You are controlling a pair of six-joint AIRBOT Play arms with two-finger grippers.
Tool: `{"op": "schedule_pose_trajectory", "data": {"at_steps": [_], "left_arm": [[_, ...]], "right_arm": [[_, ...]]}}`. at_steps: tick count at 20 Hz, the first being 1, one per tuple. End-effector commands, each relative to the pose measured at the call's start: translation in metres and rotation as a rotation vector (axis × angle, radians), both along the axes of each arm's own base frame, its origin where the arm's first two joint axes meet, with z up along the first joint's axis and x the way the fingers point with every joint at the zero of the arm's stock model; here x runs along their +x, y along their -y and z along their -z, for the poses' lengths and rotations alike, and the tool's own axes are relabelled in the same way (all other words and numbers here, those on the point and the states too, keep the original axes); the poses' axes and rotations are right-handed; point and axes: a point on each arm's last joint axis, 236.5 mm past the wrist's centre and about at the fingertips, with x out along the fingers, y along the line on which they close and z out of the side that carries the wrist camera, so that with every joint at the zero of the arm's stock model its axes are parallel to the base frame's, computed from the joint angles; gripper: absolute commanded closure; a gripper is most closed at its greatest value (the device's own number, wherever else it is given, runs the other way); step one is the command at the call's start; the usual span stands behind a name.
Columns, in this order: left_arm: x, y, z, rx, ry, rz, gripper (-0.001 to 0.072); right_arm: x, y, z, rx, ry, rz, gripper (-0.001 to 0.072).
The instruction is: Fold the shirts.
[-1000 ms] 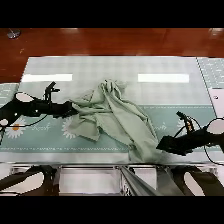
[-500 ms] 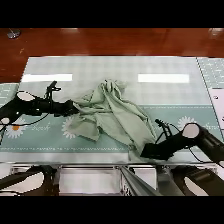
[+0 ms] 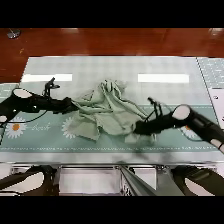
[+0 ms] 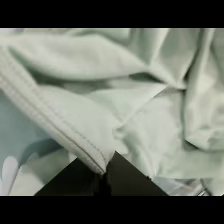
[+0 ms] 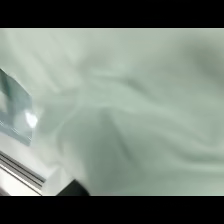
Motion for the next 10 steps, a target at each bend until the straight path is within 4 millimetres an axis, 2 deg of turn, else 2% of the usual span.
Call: {"op": "schedule_pose_trajectory", "data": {"at_steps": [1,2,3,4,5,6,7,8,9,10], "left_arm": [[0.046,0.006,-0.115,-0.146,0.246,-0.013,0.0687],[0.063,0.005,-0.173,-0.182,0.386,-0.032,0.0687],[0.072,0.001,-0.237,-0.194,0.543,-0.050,0.0687],[0.072,-0.005,-0.294,-0.179,0.686,-0.062,0.0687],[0.064,-0.013,-0.352,-0.158,0.827,-0.081,0.0687],[0.049,-0.020,-0.400,-0.137,0.940,-0.097,0.0687],[0.027,-0.027,-0.446,-0.111,1.048,-0.115,0.0687],[0.003,-0.032,-0.481,-0.082,1.141,-0.135,0.0687],[-0.025,-0.035,-0.512,-0.038,1.239,-0.149,0.0687],[-0.050,-0.036,-0.531,0.019,1.313,-0.166,0.0687]], "right_arm": [[0.100,0.043,-0.105,-0.064,0.289,0.046,0.0687],[0.127,0.060,-0.154,-0.085,0.406,0.080,0.0687],[0.145,0.075,-0.210,-0.095,0.525,0.108,0.0687],[0.150,0.088,-0.259,-0.115,0.624,0.116,0.0687],[0.148,0.104,-0.307,-0.152,0.726,0.129,0.0687],[0.137,0.113,-0.346,-0.174,0.811,0.140,0.0687],[0.118,0.115,-0.381,-0.177,0.889,0.136,0.0687],[0.095,0.114,-0.408,-0.185,0.960,0.118,0.0687],[0.070,0.111,-0.424,-0.178,1.011,0.095,0.0687],[0.044,0.110,-0.434,-0.185,1.046,0.078,0.0687]]}}
